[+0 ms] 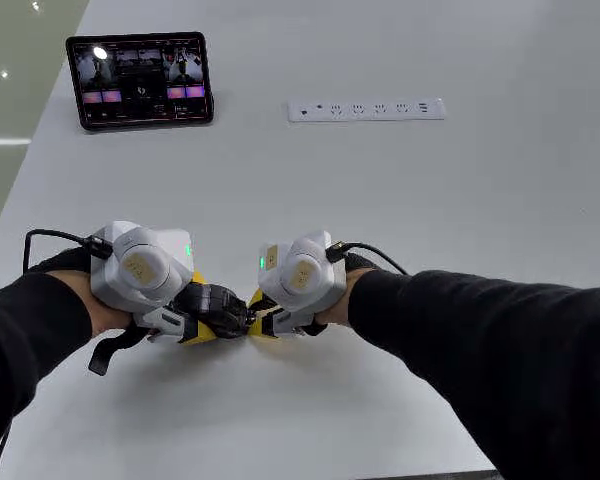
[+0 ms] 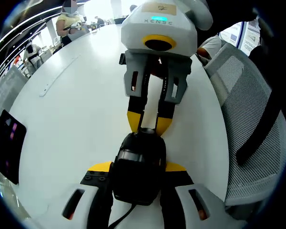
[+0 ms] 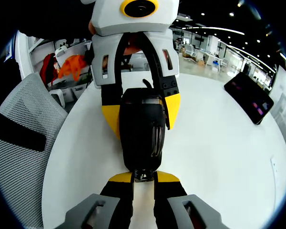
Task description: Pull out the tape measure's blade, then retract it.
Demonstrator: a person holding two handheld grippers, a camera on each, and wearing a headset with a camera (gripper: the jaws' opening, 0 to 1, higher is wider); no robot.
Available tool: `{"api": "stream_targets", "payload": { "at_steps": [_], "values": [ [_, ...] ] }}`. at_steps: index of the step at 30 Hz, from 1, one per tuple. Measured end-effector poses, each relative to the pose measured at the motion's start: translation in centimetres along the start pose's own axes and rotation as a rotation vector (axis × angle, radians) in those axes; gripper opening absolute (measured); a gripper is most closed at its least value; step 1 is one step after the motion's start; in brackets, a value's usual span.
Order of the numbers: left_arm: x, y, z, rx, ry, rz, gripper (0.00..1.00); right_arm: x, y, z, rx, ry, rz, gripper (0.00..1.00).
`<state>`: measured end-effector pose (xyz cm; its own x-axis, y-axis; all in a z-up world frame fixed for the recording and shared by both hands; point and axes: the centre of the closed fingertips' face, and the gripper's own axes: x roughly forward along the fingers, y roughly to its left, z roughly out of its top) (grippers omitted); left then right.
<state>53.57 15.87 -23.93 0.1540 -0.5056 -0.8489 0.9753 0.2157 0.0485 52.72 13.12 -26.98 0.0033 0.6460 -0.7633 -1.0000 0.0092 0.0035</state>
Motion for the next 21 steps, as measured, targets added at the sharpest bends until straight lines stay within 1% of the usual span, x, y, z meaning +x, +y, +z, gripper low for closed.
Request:
{"api": "stream_targets", "payload": {
  "at_steps": [3,4,5,8,10,12,14,21],
  "values": [
    [0.04,0.05,-0.04,0.001,0.001,-0.001,0.33,-0.04,0.05,-0.09,0.000,0.005,-0.006,0.12],
    [0.05,0.02,-0.04,0.003,0.003,-0.001,0.33,-0.02,0.09,-0.06,-0.029,0.007,0.001,0.12],
    [0.06,0.02,-0.05,0.004,0.004,-0.001,0.33,0.00,0.16,0.04,-0.090,-0.004,0.015,0.11],
    [0.05,-0.05,-0.04,0.000,0.006,-0.003,0.33,-0.17,0.20,-0.05,-0.054,-0.021,0.008,0.10],
    [0.07,-0.06,-0.07,0.002,0.010,-0.003,0.33,-0.17,0.16,-0.03,-0.029,-0.017,0.006,0.09],
    [0.09,-0.04,-0.12,0.002,0.012,-0.003,0.33,-0.15,0.12,-0.04,-0.020,-0.016,0.007,0.09],
    [0.07,-0.06,-0.14,0.004,0.017,-0.001,0.33,-0.21,0.04,-0.06,0.013,-0.015,0.010,0.09],
    [-0.01,-0.04,-0.26,0.003,0.031,0.002,0.33,-0.39,0.10,-0.21,0.006,-0.020,0.010,0.08]
  ]
}}
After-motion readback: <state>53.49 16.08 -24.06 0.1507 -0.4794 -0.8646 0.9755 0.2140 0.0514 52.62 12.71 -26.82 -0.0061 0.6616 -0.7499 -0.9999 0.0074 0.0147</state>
